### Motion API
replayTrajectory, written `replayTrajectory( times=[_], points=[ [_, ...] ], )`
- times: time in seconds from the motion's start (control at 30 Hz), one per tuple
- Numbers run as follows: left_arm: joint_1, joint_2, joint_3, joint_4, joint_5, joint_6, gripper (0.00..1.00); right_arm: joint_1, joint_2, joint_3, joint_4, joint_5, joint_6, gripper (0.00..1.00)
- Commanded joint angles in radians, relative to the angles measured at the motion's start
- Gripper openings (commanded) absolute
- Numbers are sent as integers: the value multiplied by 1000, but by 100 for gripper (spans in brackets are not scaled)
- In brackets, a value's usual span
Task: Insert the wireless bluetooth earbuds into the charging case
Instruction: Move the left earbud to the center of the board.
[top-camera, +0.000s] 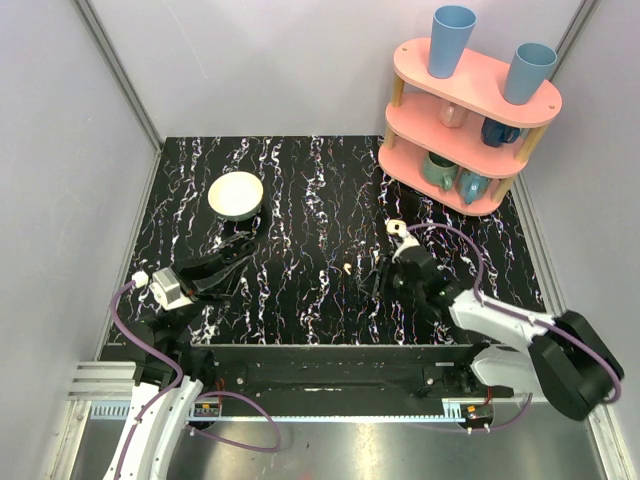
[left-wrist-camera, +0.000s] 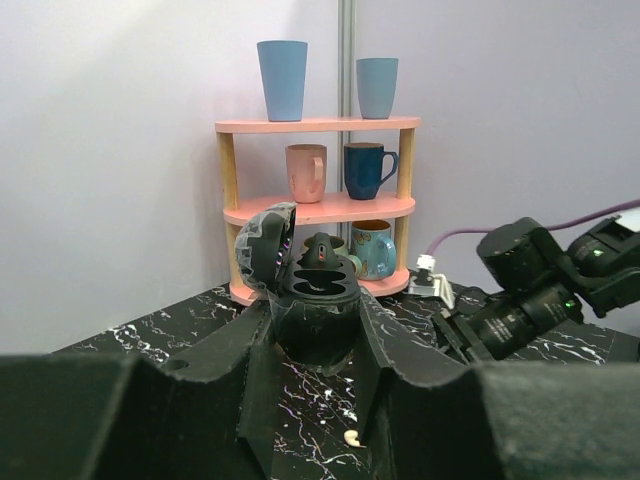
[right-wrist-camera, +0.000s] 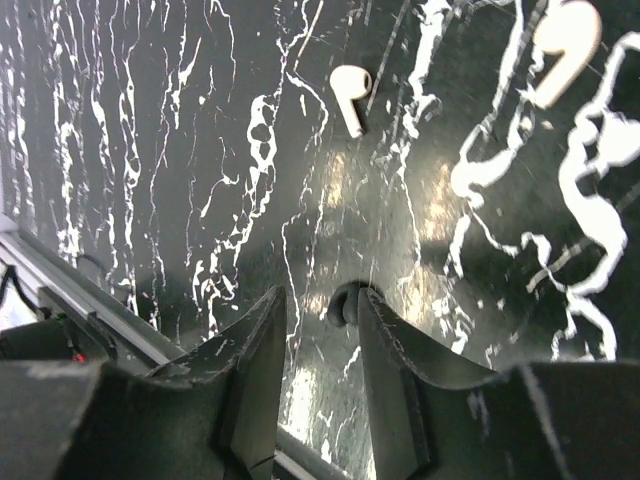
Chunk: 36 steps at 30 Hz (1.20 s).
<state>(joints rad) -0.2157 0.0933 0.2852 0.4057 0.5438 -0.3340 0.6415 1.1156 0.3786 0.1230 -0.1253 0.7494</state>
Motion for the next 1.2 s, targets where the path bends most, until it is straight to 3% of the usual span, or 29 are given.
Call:
replayTrajectory(
  times=[0.0, 0.17, 0.4, 1.17],
  points=[
    [6, -12, 5, 38, -7, -7, 4, 3, 139, 103, 10, -103, -182, 42],
    [6, -13, 6, 33, -7, -4, 4, 1, 265, 167, 12, -149, -274, 40],
    [6, -10, 6, 30, -8, -2, 4, 1, 283, 195, -13, -149, -363, 40],
    [6, -7, 8, 35, -7, -3, 4, 3, 372, 197, -43, -226, -397, 34]
  ],
)
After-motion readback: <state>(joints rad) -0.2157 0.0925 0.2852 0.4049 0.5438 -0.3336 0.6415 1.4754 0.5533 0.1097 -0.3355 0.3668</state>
